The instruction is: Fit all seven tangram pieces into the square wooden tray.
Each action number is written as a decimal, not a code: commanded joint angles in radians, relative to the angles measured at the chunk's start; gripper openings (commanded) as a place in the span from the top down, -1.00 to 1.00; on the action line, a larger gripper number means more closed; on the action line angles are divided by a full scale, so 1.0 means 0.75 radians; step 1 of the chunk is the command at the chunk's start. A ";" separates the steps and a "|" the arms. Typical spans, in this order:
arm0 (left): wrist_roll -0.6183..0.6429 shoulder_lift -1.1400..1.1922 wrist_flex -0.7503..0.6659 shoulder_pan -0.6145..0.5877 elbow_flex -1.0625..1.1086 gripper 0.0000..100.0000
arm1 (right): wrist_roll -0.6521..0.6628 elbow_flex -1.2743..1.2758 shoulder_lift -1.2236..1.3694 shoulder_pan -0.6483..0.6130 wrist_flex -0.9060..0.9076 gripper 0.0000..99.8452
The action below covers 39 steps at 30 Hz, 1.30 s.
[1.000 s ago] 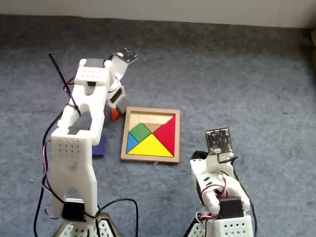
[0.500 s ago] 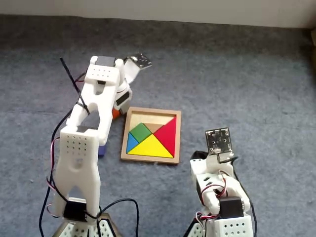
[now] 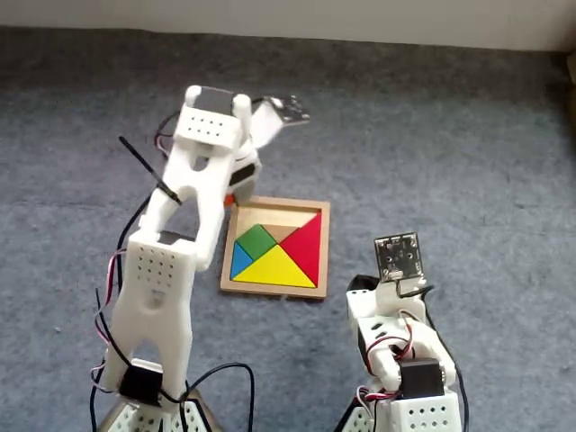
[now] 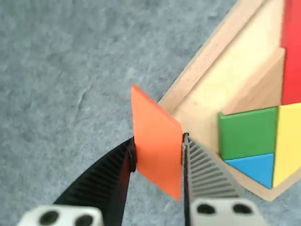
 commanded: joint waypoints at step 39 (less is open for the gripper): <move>-0.145 -0.007 0.010 0.187 -0.054 0.55 | -0.006 0.206 -0.013 0.013 -0.009 0.99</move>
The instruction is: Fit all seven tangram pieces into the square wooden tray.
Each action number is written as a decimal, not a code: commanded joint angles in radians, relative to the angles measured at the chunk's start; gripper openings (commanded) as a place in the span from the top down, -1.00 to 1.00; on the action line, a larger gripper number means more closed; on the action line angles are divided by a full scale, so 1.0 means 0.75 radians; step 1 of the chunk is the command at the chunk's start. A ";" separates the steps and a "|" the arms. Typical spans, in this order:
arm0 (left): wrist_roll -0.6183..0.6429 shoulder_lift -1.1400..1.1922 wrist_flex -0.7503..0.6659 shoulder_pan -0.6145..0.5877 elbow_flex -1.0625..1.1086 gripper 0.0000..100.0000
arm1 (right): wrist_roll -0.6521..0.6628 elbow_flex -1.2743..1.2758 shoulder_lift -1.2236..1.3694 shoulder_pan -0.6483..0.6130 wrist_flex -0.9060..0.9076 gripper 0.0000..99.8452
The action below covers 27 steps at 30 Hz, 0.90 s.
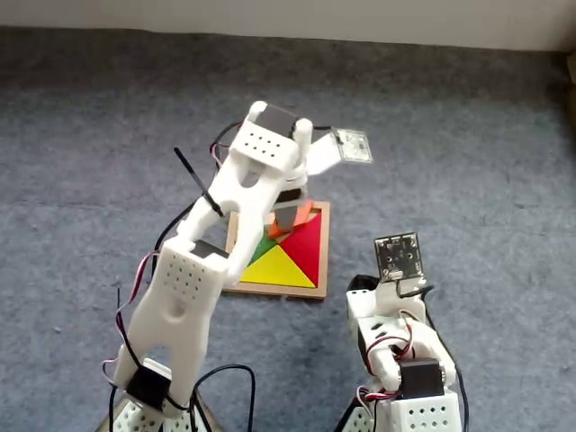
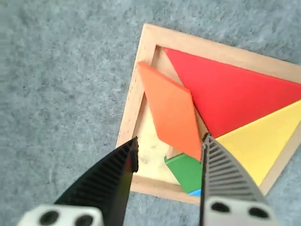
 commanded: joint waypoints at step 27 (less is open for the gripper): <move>-0.002 0.026 -0.065 -0.069 -0.185 0.66 | -0.006 0.206 -0.013 0.013 -0.009 0.99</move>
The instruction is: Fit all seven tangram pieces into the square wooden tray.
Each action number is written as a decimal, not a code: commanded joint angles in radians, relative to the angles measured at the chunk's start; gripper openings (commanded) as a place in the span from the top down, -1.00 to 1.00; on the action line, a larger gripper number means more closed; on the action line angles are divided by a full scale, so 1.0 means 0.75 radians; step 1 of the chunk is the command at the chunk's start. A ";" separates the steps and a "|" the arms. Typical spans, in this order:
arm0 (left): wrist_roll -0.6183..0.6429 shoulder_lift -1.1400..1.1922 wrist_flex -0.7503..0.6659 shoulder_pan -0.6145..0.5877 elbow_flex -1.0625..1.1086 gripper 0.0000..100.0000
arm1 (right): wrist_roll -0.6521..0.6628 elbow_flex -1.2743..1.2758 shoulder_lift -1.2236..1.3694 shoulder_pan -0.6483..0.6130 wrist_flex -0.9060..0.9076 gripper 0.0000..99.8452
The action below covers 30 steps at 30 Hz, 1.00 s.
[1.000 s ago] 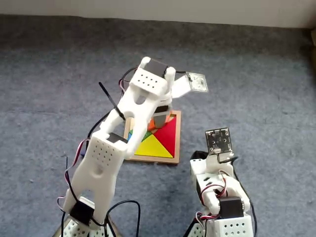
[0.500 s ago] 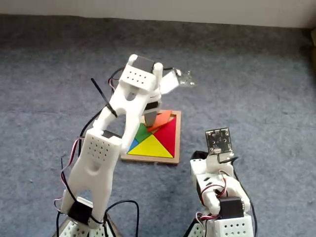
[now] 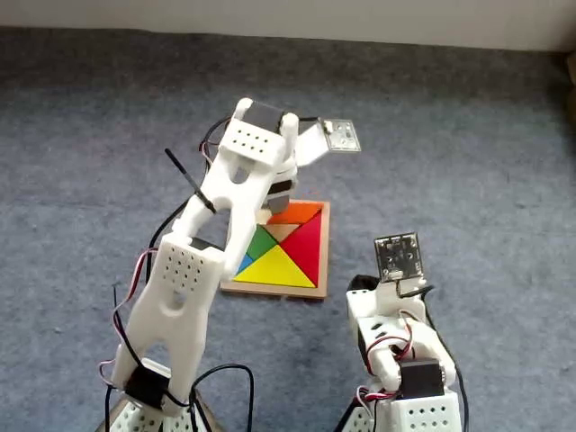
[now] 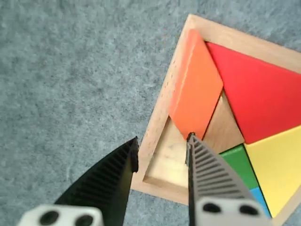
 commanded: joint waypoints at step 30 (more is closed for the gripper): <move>0.473 -0.727 0.082 -0.351 0.486 0.66 | -0.006 0.206 -0.013 0.013 -0.009 0.99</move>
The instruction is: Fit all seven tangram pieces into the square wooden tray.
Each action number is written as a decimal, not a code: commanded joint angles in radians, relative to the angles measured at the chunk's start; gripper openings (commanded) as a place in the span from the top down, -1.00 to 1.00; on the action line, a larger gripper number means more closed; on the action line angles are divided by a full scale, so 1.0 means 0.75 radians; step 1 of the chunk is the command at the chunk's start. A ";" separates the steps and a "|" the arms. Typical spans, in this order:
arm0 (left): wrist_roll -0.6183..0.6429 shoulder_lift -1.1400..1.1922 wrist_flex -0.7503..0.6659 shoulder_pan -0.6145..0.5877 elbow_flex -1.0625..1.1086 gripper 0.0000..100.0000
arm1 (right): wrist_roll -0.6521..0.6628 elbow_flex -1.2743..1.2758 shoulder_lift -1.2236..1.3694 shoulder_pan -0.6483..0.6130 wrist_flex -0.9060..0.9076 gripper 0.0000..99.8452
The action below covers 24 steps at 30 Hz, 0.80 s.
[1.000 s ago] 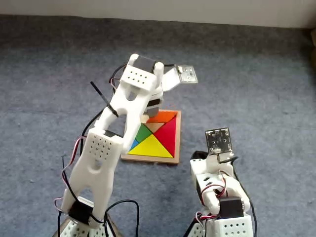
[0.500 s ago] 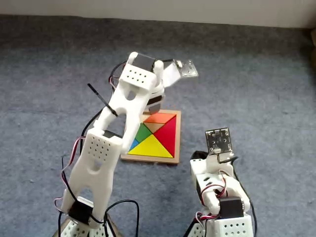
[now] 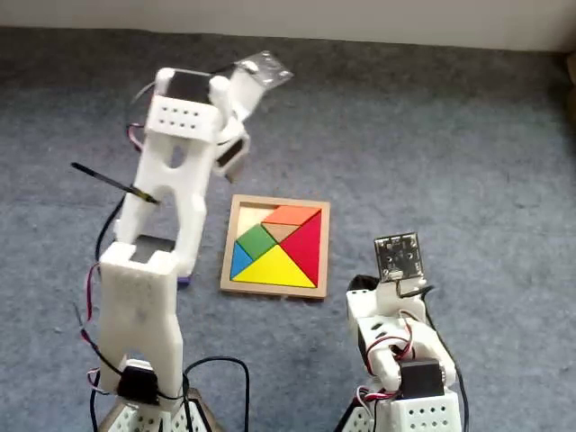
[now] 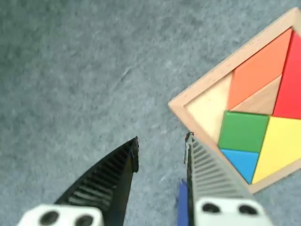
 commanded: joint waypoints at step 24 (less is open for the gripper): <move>-0.123 -1.402 -0.350 -0.152 1.828 0.66 | -0.006 0.206 -0.013 0.013 -0.009 0.99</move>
